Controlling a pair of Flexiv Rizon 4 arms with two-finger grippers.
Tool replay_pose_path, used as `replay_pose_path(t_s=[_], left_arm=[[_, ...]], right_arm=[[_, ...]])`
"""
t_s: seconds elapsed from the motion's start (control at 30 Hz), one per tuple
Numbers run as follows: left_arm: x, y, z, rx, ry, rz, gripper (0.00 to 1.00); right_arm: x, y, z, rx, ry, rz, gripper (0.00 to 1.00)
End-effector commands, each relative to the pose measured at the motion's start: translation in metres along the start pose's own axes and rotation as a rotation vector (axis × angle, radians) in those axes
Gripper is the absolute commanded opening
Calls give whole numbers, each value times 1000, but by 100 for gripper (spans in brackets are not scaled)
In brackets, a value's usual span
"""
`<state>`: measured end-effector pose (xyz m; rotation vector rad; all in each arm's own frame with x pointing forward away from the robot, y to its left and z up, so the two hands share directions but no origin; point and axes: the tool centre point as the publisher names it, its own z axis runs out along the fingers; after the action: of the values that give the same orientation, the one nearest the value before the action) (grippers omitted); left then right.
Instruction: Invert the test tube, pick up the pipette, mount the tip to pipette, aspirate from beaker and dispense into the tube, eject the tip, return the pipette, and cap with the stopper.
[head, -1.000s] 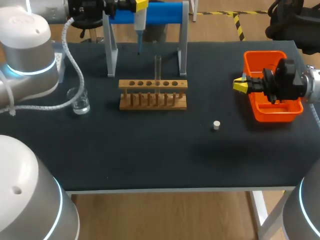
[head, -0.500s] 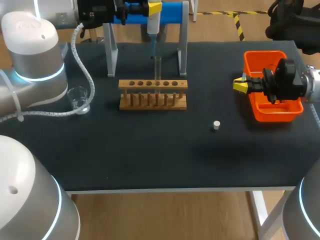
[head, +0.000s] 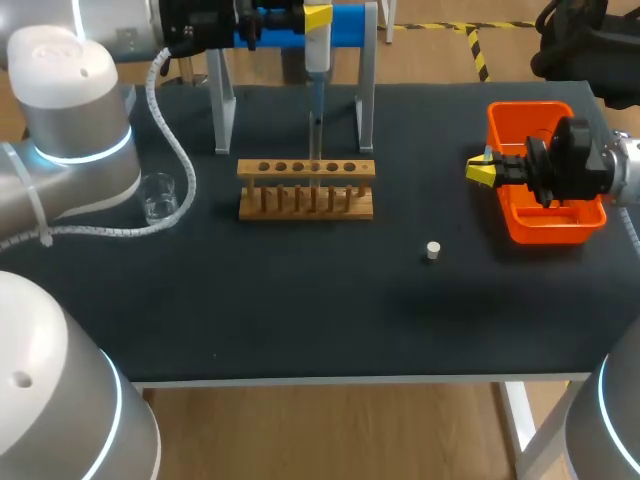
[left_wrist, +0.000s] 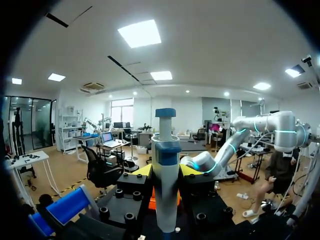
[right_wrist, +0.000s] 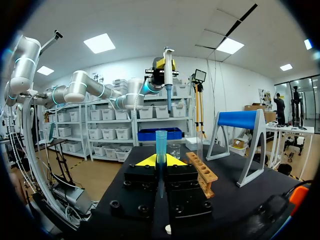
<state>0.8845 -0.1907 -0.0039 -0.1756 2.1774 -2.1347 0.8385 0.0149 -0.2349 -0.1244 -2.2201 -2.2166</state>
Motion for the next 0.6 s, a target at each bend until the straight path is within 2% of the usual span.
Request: replay_pose_path(t_s=[0.03,0.6], left_arm=[[-1,-6,5,-2,16,-3,0],[10,-10,14,-28,22,-12,0]], right_arm=[[1,1,-1,2,0,0,0],[1,1,-1,2,0,0,0]])
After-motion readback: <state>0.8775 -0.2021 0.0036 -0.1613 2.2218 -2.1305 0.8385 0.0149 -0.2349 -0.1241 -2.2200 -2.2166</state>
